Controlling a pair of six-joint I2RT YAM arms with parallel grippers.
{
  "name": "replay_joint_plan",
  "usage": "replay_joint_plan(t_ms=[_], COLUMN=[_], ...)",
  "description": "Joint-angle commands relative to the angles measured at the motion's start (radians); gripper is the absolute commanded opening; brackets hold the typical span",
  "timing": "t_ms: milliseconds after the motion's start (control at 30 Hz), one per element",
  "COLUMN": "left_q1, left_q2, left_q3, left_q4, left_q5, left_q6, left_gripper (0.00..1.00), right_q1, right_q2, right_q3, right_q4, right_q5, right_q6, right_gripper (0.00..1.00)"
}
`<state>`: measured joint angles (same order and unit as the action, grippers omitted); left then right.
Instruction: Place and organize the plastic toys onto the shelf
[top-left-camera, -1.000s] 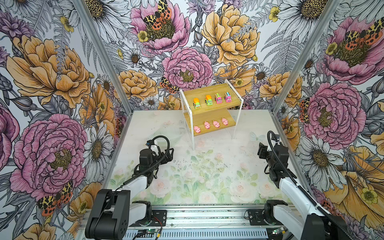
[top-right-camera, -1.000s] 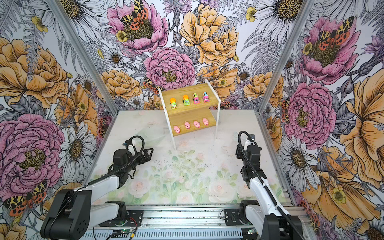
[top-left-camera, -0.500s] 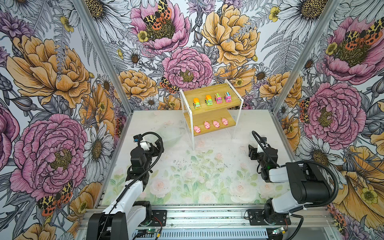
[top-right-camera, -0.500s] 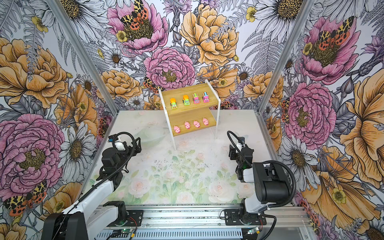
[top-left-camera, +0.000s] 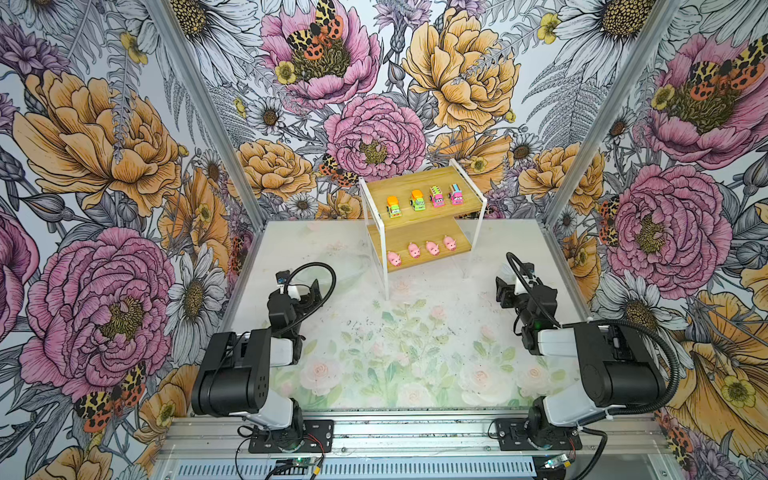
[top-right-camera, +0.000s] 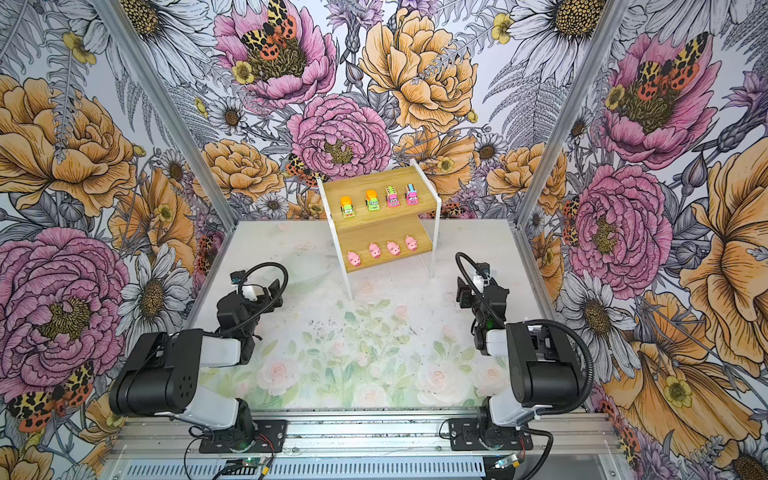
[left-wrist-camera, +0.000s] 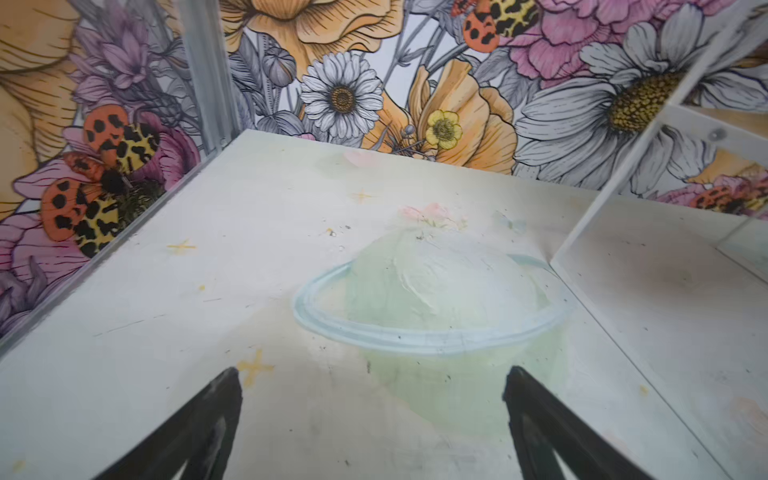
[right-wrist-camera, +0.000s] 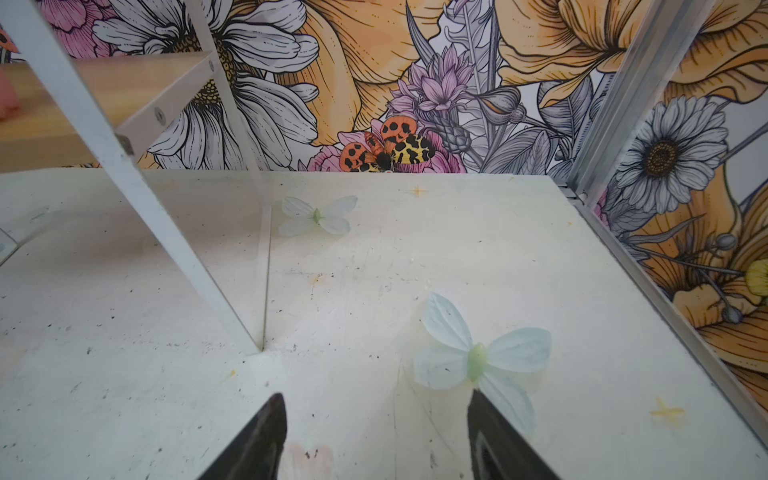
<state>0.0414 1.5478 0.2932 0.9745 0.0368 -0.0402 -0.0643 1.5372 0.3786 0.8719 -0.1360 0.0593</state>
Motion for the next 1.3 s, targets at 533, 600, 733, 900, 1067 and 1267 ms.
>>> replay_joint_plan(t_ms=[533, 600, 733, 900, 1067, 1267], left_q1=[0.016, 0.013, 0.008, 0.008, 0.008, 0.007], left_q2=[0.004, 0.004, 0.002, 0.005, 0.005, 0.004], left_q3=[0.082, 0.085, 0.087, 0.089, 0.089, 0.089], left_q4=[-0.027, -0.034, -0.039, -0.041, -0.042, -0.042], left_q5=[0.010, 0.016, 0.010, 0.007, 0.008, 0.009], left_q6=[0.031, 0.037, 0.040, 0.041, 0.040, 0.040], left_gripper=[0.99, 0.99, 0.99, 0.99, 0.99, 0.99], right_q1=[-0.003, -0.004, -0.002, 0.008, 0.012, 0.011], right_q2=[0.000, -0.001, 0.001, 0.001, 0.004, 0.001], right_q3=[0.011, 0.011, 0.013, 0.017, 0.025, 0.022], right_q4=[0.000, 0.000, -0.002, -0.010, -0.022, -0.018], right_q5=[0.073, 0.074, 0.077, 0.093, 0.100, 0.101], right_q6=[0.027, 0.027, 0.027, 0.021, 0.017, 0.019], right_gripper=[0.99, 1.00, 1.00, 0.99, 1.00, 1.00])
